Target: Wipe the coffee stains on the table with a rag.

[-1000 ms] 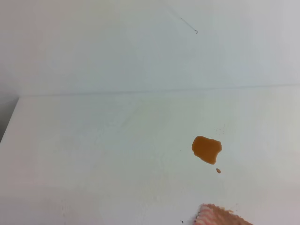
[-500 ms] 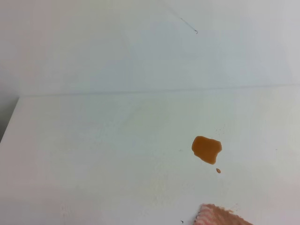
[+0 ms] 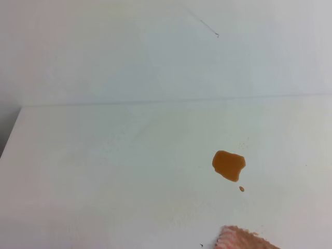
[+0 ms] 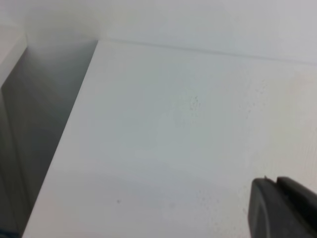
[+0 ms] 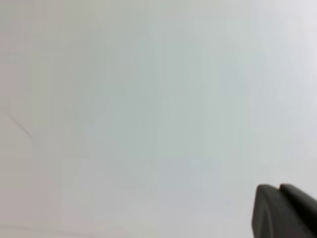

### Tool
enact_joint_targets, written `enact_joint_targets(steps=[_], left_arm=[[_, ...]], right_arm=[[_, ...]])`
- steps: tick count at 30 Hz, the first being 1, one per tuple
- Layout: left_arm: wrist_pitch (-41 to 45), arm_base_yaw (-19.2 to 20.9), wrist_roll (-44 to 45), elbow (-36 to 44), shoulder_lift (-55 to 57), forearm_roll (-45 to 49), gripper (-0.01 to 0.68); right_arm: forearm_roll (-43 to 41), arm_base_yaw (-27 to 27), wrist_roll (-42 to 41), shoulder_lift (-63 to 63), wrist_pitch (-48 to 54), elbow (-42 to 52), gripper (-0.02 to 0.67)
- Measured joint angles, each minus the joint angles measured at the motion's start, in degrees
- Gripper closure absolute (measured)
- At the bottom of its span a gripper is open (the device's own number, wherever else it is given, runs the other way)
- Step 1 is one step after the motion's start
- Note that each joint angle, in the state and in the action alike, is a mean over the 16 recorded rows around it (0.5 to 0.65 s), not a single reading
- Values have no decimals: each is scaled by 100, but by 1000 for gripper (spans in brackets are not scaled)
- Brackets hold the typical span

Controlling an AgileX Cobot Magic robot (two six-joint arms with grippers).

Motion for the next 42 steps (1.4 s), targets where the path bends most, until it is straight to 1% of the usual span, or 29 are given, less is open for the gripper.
enact_joint_targets(steps=[4,8,12,16,21,24,27,31,35,38,42], left_arm=[[0,0,0,0,0,-3,672],[0,0,0,0,0,-4,672],[0,0,0,0,0,-4,672],[0,0,0,0,0,0,672],[0,0,0,0,0,7,672],[0,0,0,0,0,11,672],[0,0,0,0,0,15,672],[0,0,0,0,0,18,672],[0,0,0,0,0,18,672],[0,0,0,0,0,15,672],[0,0,0,0,0,11,672]], right_arm=[[-170,0,-1,0,114,-317,651],[-324,0,29,69,547,-765,651],[-313,8,119,329,1227,-1399,651],[-61,34,87,812,2177,-2269,651],[680,69,-461,1699,3513,-3330,651],[1349,90,-1047,2307,4162,-3779,651],[2109,107,-1736,2887,4650,-4005,651],[3110,118,-2648,3528,5085,-3984,650],[3881,195,-3410,3957,5299,-3724,648],[4254,318,-3801,4161,5361,-3485,648],[4517,587,-4101,4296,5315,-3199,647]])
